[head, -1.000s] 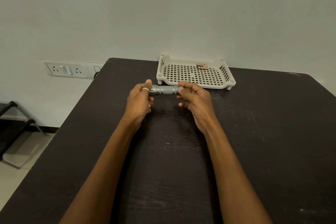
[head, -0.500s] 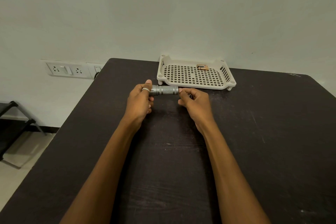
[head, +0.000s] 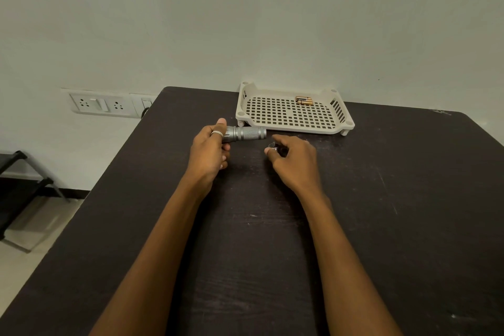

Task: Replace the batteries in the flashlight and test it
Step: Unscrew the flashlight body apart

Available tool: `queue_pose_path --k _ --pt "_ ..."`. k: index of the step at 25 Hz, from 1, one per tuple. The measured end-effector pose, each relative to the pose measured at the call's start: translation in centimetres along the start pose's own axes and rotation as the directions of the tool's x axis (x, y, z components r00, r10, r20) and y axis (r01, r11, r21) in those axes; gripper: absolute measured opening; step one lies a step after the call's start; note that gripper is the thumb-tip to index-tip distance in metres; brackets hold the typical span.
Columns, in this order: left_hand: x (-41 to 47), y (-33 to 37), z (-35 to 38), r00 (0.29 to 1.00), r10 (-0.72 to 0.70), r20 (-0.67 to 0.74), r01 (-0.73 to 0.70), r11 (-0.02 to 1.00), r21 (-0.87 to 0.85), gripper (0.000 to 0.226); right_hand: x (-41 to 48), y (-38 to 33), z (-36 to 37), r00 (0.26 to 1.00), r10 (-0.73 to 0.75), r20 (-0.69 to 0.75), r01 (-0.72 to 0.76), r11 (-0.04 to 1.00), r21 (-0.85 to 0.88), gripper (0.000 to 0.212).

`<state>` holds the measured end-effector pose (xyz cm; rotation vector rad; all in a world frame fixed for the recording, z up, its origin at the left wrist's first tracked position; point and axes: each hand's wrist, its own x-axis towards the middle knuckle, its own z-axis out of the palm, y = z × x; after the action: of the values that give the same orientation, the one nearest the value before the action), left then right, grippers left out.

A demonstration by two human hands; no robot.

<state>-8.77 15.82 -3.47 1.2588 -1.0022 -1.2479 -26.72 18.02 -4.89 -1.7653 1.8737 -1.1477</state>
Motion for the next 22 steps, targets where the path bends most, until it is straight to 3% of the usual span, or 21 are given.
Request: queue_pose_path --k 4,7,10,16,20,22 --pt "-0.1 0.1 0.1 1.0 0.002 0.002 -0.002 1.0 0.008 0.025 -0.3 0.2 -0.1 0.998 -0.033 0.058 0.038 0.995 -0.097 0.045" --pt "-0.1 0.1 0.1 1.0 0.01 -0.003 -0.01 1.0 0.004 0.024 -0.2 -0.2 -0.5 0.998 0.018 -0.055 -0.012 0.994 0.108 0.039" --pt "-0.3 0.1 0.0 0.998 0.061 0.032 -0.061 0.998 0.003 0.024 -0.2 -1.1 -0.9 0.986 0.097 -0.133 -0.038 0.922 0.386 0.026" --pt "-1.0 0.1 0.4 0.962 0.261 0.075 -0.261 0.965 -0.005 0.028 -0.1 -1.8 -1.0 0.975 0.127 0.182 -0.222 0.569 0.792 0.014" --pt "-1.2 0.4 0.4 0.921 0.387 0.039 -0.386 0.922 -0.036 0.029 -0.2 -1.6 -1.3 0.924 0.098 0.369 -0.382 0.262 0.886 0.017" --pt "-1.2 0.6 0.5 0.901 0.433 0.032 -0.432 0.901 -0.041 0.033 -0.2 -1.4 -1.6 0.9 0.077 0.43 -0.437 0.182 0.881 0.019"
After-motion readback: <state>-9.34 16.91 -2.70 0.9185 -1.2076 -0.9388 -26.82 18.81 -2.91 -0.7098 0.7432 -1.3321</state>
